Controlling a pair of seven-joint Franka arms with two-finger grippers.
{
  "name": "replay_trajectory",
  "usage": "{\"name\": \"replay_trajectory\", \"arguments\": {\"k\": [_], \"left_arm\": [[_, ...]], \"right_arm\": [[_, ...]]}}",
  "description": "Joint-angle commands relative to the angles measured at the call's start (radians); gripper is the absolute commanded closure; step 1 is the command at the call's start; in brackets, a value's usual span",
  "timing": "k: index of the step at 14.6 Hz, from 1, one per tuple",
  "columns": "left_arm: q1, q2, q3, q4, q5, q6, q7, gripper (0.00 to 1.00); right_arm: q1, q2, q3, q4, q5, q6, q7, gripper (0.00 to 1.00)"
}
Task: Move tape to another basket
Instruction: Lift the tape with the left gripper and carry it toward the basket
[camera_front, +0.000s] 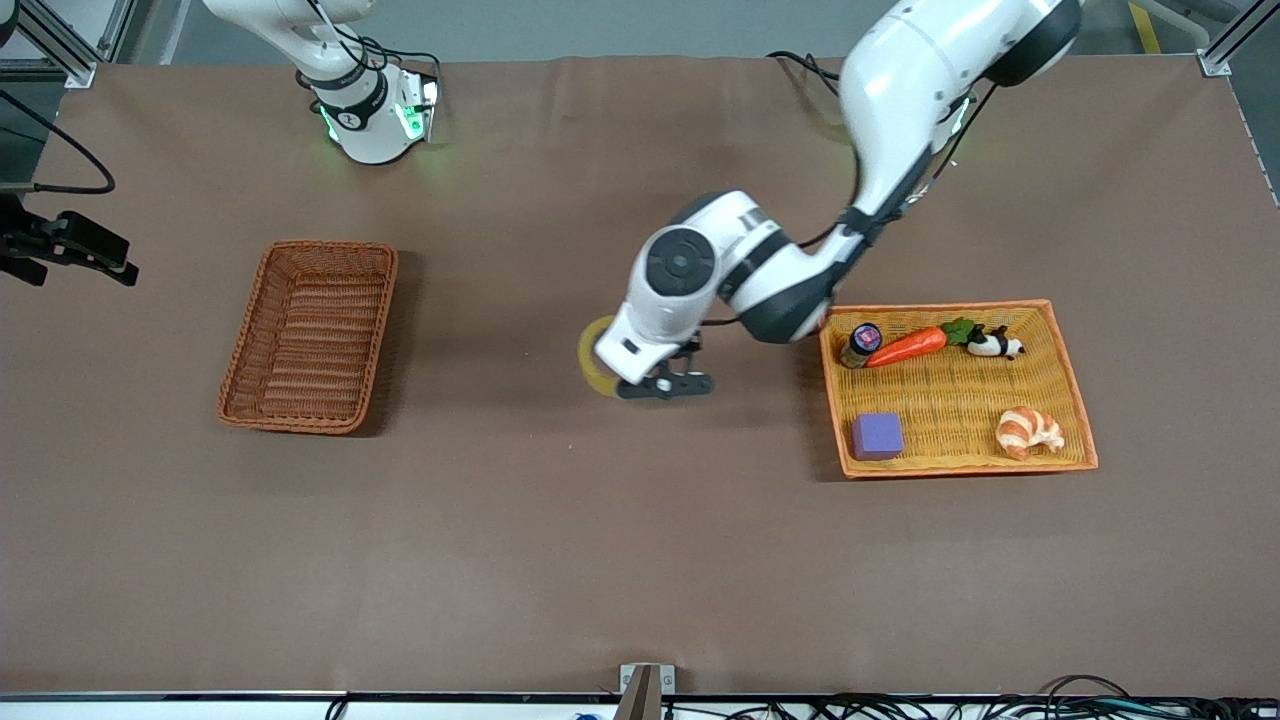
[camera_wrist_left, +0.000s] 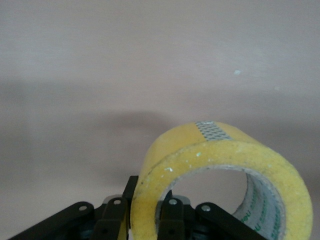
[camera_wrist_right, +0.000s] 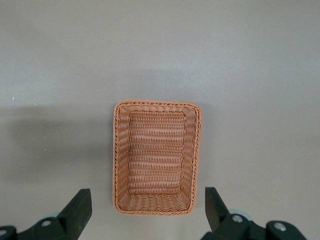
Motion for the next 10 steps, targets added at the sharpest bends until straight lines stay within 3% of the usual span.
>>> {"name": "replay_trajectory", "arguments": {"k": [1,3,4,5,6,8,10], "left_arm": [[-0.168,0.103,0.132,0.119,0.016,0.055,-0.010,0.93],[-0.245,0.171,0.187,0.147,0.015,0.108,-0.010,0.89],[-0.249,0.183,0.193,0.145,0.015,0.159,-0.010,0.77],[-0.246,0.182,0.192,0.142,0.009,0.173,-0.012,0.53],[-0.237,0.173,0.184,0.137,-0.025,0.171,-0.019,0.01],[-0.234,0.127,0.193,0.125,-0.152,0.138,-0.039,0.00],[-0.178,0.072,0.193,0.122,-0.174,0.081,-0.030,0.00]], "right_arm": [[-0.015,-0.010,0.009,-0.010,0.020,-0.002,0.011,0.00],[-0.015,-0.009,0.009,-0.010,0.020,-0.001,0.011,0.00],[-0.015,-0.009,0.009,-0.010,0.020,-0.001,0.011,0.00],[-0.015,-0.009,0.009,-0.010,0.020,-0.001,0.011,0.00],[-0.015,-0.009,0.010,-0.010,0.020,-0.001,0.011,0.00],[-0.013,-0.009,0.009,-0.010,0.020,0.001,0.011,0.00],[-0.012,-0.007,0.010,-0.009,0.022,0.007,0.011,0.00]]}}
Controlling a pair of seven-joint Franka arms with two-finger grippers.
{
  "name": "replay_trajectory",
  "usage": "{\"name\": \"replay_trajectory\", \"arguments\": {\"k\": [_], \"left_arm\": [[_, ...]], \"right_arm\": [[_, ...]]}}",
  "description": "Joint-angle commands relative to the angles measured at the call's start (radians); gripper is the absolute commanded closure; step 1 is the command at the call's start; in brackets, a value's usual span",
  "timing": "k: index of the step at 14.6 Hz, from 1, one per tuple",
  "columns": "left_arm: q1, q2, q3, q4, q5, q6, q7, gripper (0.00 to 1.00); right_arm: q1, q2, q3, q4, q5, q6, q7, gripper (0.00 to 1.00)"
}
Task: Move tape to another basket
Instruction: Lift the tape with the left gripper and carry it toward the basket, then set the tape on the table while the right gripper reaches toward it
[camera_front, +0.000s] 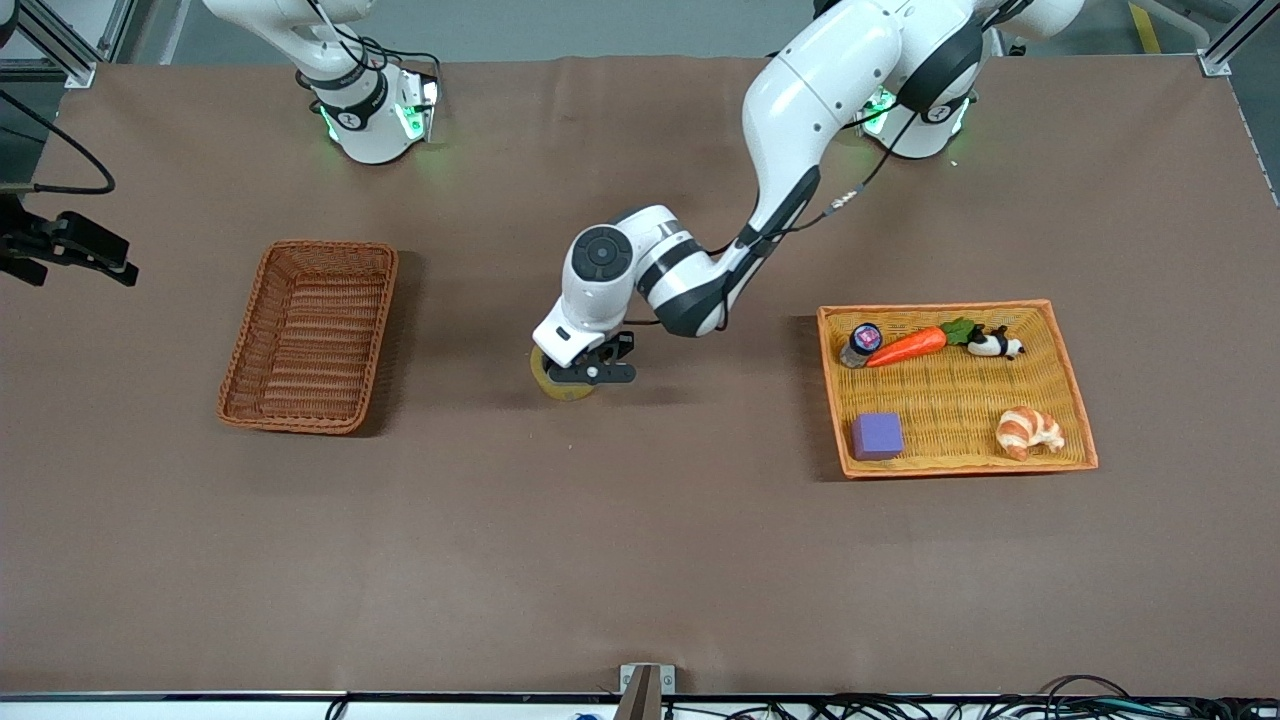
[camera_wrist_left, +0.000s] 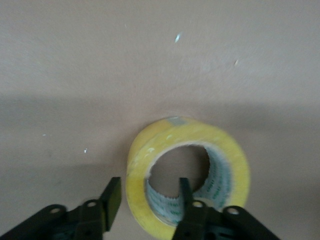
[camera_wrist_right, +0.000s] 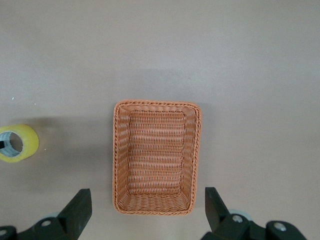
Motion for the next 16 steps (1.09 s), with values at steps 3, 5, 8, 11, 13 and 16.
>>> {"name": "replay_trajectory", "arguments": {"k": [3,5,8,11,13,16], "left_arm": [[0.077,-0.189,0.016,-0.023,-0.028,-0.233,0.007,0.00],[0.077,-0.273,0.089,-0.035,-0.019,-0.405,0.090,0.00],[0.169,-0.388,0.117,-0.107,-0.019,-0.441,0.197,0.00],[0.264,-0.516,0.114,-0.216,-0.019,-0.433,0.292,0.00],[0.336,-0.597,0.109,-0.271,-0.034,-0.433,0.381,0.00],[0.425,-0.761,0.109,-0.401,-0.034,-0.432,0.462,0.00]], "right_arm": [[-0.010,-0.003,0.010,-0.003,0.020,0.005,-0.001,0.00],[0.010,0.000,0.016,-0.003,0.035,0.006,0.009,0.00],[0.130,0.026,0.019,-0.006,0.048,0.037,0.040,0.00],[0.226,0.087,0.068,-0.016,0.048,0.126,0.184,0.00],[0.243,0.168,0.142,-0.022,0.048,0.204,0.259,0.00],[0.252,0.265,0.223,-0.096,0.046,0.368,0.321,0.00]]}}
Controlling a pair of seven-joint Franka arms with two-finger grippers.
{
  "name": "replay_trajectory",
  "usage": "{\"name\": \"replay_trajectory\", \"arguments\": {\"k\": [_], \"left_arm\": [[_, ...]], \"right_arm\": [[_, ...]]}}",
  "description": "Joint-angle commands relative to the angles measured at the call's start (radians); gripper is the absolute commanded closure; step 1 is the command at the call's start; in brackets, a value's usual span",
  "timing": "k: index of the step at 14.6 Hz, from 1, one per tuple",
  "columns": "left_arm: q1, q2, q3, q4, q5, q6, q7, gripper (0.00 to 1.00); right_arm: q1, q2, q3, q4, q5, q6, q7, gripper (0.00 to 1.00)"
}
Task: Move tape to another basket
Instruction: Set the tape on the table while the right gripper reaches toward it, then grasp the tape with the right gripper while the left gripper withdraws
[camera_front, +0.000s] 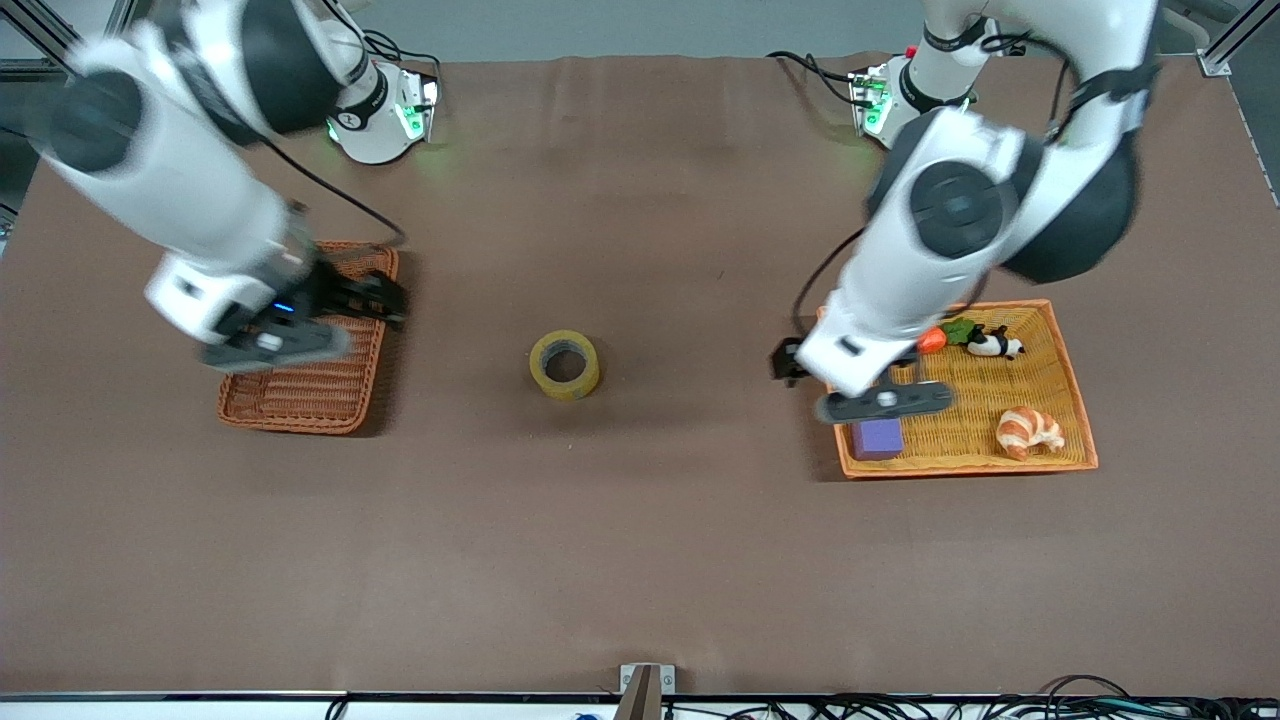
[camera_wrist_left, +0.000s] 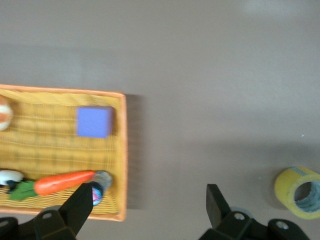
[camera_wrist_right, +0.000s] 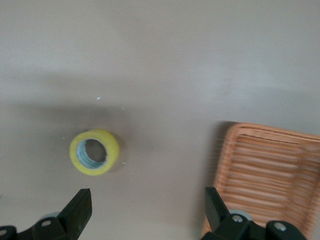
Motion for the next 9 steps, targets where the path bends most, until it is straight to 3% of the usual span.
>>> {"name": "replay_trajectory", "arguments": {"k": [1,3,6,9], "left_arm": [[0.075,-0.209,-0.006,-0.190,-0.023,0.023,0.097,0.00],[0.140,-0.265,-0.008,-0.216,-0.030,0.018,0.153,0.00],[0.210,-0.348,-0.006,-0.255,-0.033,0.008,0.242,0.00],[0.287,-0.368,0.001,-0.250,-0.029,-0.083,0.291,0.00]], "right_arm": [[0.022,0.061,0.041,-0.107,0.010,0.180,0.046,0.00],[0.094,0.115,0.041,-0.192,-0.002,0.330,0.116,0.00],[0.157,0.182,0.041,-0.247,-0.029,0.426,0.129,0.00],[0.174,0.215,0.041,-0.334,-0.086,0.542,0.130,0.00]]}}
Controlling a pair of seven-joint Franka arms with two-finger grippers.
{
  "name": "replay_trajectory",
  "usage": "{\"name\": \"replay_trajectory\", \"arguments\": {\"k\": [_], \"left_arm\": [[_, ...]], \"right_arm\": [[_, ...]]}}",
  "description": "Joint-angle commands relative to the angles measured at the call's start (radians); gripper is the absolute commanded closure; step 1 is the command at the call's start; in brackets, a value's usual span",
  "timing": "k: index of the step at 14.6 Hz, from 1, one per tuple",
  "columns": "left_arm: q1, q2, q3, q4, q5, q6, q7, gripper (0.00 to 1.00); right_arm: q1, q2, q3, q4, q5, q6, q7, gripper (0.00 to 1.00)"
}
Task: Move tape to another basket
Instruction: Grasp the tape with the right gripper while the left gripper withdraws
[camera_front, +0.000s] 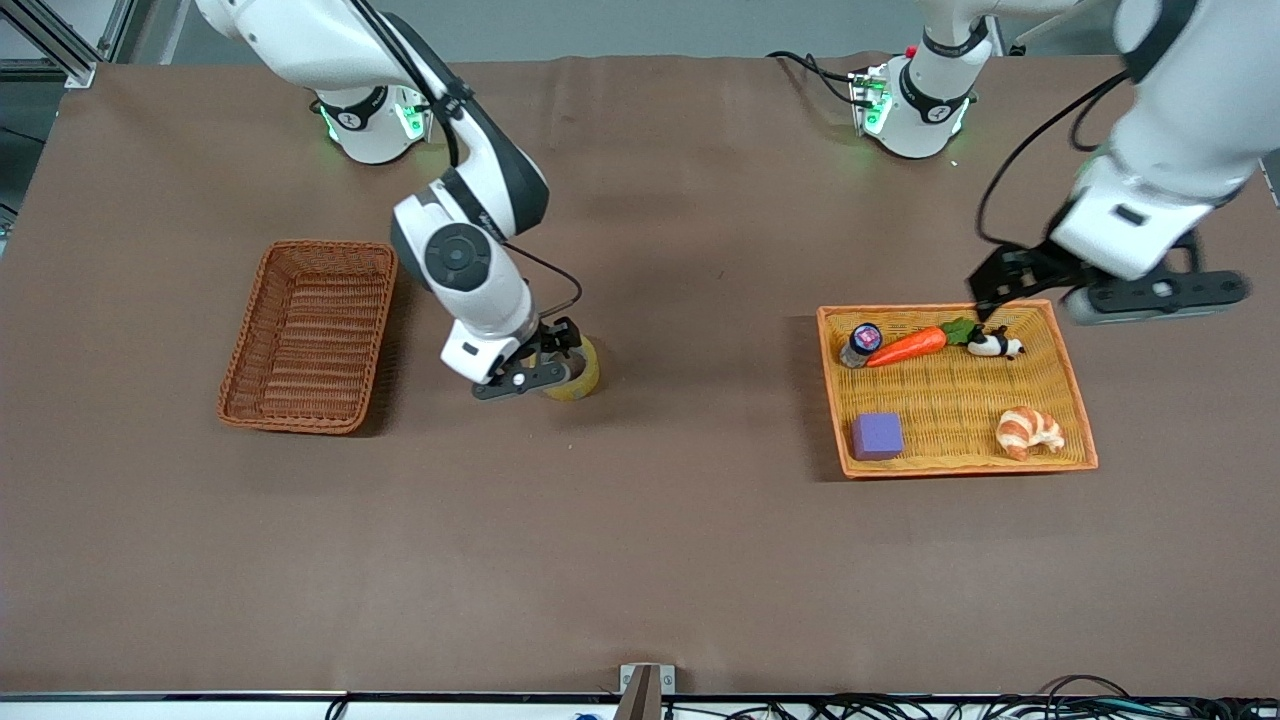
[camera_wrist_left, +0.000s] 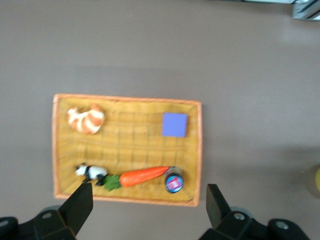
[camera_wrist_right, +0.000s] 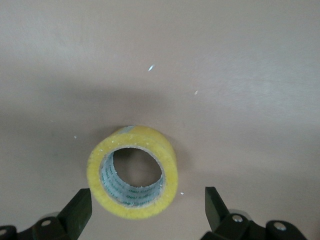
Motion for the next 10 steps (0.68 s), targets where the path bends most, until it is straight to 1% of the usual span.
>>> {"name": "replay_trajectory", "arguments": {"k": [1,3,8,9,10], "left_arm": [[0.047,-0.044,0.004,-0.029,-0.017,-0.037,0.106,0.00],[0.050,-0.056,0.030,-0.034,-0.020,-0.069,0.163,0.00],[0.043,-0.067,0.064,-0.043,-0.060,-0.079,0.226,0.00],[0.040,-0.067,0.078,-0.043,-0.078,-0.079,0.254,0.00],[0.040,-0.072,0.084,-0.046,-0.092,-0.080,0.272,0.00]], "right_arm": [[0.007,0.003,-0.001,-0.098,-0.044,0.109,0.012,0.00],[0.027,0.029,-0.002,-0.107,-0.045,0.129,0.015,0.00],[0.013,0.098,-0.005,-0.101,-0.054,0.207,0.013,0.00],[0.010,0.099,-0.007,-0.101,-0.056,0.210,0.013,0.01],[0.003,0.099,-0.007,-0.101,-0.056,0.210,0.012,0.11]]}}
